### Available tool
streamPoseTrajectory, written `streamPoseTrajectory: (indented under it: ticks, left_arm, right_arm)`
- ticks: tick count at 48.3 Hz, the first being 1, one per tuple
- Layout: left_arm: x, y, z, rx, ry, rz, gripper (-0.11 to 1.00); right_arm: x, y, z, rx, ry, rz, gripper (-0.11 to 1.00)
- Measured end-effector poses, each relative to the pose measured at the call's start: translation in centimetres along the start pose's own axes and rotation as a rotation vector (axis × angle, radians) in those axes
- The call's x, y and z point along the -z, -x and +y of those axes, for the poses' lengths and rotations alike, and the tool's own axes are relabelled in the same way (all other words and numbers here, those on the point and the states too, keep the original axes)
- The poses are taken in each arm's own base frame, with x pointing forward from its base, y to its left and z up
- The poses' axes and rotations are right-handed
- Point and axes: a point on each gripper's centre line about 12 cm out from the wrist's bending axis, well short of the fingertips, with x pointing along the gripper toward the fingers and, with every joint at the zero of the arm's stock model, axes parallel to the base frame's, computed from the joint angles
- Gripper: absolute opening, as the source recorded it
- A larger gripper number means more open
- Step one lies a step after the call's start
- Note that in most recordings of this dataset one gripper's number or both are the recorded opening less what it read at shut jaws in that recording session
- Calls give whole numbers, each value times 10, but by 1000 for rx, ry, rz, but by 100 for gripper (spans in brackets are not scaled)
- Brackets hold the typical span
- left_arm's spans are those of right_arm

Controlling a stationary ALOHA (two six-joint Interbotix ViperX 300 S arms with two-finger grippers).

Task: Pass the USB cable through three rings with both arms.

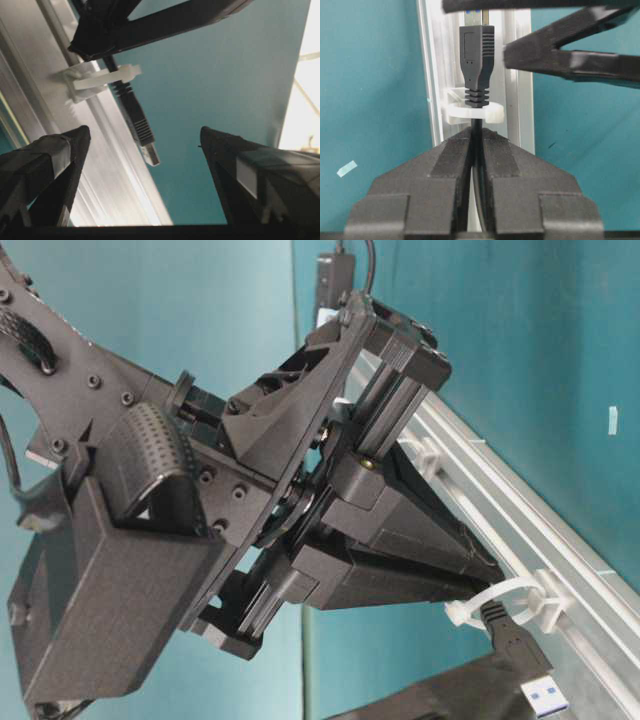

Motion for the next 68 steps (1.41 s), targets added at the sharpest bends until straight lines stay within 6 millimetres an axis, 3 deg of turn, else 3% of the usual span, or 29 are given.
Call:
streamPoseTrajectory:
  ticks: [12,21,32,46,55,68]
  left_arm:
    - [3,-4,4,-3,-4,3,95]
    - [3,-5,3,3,-21,-1,85]
    - [-1,-9,-2,20,-66,-15,65]
    - [-4,-10,-3,28,-74,-26,23]
    - [-1,-9,1,18,-76,-19,17]
    - [-1,-9,2,16,-75,-19,17]
  right_arm:
    - [0,0,-1,3,0,-1,6]
    - [0,1,-2,3,-1,-1,6]
    - [2,1,-3,5,-7,1,6]
    - [2,1,-3,4,-7,2,6]
    - [2,1,-1,-9,-5,8,6]
    - [1,2,-2,-9,-4,8,6]
